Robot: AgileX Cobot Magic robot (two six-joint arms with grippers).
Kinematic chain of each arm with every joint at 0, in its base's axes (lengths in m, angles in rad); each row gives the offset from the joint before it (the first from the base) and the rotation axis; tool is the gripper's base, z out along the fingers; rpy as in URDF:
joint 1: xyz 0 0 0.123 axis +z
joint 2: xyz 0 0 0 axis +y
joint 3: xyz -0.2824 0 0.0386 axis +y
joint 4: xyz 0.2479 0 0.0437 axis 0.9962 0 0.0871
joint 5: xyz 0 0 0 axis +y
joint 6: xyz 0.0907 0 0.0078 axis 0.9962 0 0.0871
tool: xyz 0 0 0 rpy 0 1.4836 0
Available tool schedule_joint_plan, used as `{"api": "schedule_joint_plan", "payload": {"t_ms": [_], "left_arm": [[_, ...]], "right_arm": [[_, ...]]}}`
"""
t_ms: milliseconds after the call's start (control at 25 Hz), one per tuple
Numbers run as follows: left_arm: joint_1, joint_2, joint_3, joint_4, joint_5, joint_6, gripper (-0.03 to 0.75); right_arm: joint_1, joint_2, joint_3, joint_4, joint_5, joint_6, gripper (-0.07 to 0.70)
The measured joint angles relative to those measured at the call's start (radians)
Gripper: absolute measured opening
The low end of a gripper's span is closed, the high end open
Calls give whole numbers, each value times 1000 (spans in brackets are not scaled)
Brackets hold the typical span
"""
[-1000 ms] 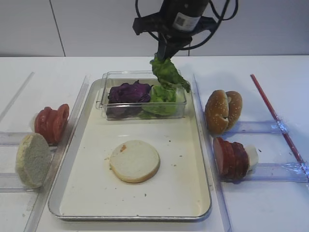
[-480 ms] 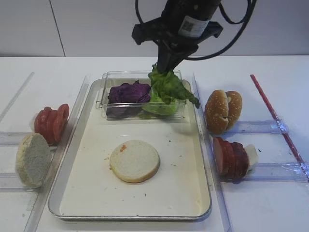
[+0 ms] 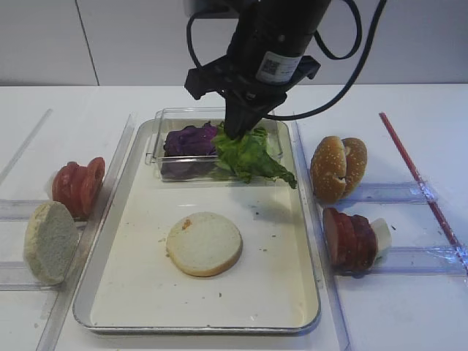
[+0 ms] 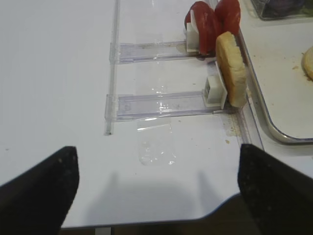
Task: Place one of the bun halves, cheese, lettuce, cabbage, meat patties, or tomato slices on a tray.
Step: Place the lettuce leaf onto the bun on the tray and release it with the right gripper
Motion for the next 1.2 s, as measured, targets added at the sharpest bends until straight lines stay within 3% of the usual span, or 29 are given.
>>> {"api": "schedule_joint_plan", "payload": {"t_ms": [640, 1200], "left_arm": [[0, 0, 0, 0, 0, 0, 645], [0, 0, 0, 0, 0, 0, 645]], "right_arm": [[5, 0, 2, 77, -4, -60, 48], [147, 77, 2, -14, -7, -68, 45]]}}
